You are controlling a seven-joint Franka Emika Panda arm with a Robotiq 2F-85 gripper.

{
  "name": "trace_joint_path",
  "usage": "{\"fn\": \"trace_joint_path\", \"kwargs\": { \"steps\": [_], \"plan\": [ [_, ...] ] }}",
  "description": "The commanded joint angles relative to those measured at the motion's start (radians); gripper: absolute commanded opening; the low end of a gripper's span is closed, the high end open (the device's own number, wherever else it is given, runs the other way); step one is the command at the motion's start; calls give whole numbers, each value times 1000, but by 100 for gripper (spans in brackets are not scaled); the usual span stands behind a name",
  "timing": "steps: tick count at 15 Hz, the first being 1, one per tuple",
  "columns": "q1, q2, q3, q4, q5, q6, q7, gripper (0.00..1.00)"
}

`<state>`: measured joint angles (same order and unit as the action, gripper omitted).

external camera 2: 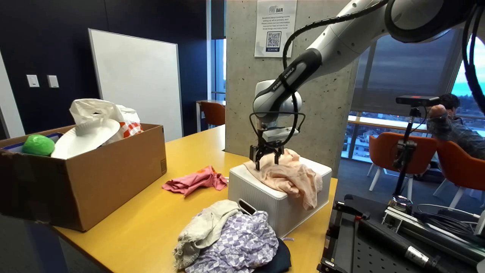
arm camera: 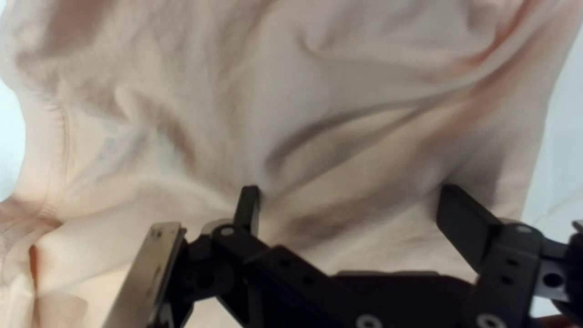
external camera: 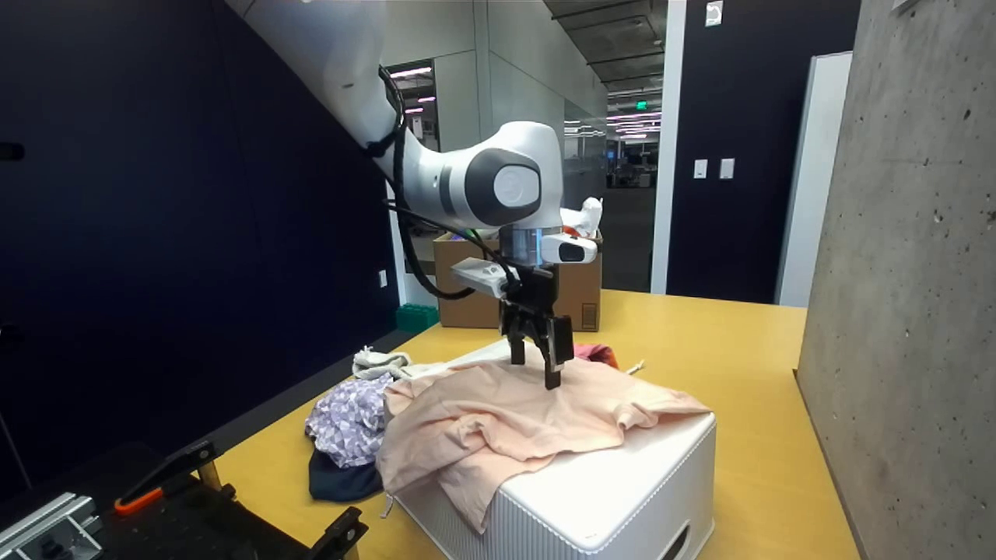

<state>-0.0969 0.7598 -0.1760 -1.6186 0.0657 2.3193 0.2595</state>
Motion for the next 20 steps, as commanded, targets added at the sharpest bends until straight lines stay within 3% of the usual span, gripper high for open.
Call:
{"fn": "trace_joint_path", "kwargs": {
  "steps": [1, 7, 10, 14, 20],
  "plan": [
    [24, -67, -14, -45, -30, -23, 26, 100],
    [106, -329, -23, -356, -98, 30, 98, 100],
    [159, -415, -16, -493, -200, 49, 133, 100],
    [203, -460, -12, -598, -356, 53, 174, 100],
    [204, -443, -6, -637, -509, 108, 173, 100]
  ]
}}
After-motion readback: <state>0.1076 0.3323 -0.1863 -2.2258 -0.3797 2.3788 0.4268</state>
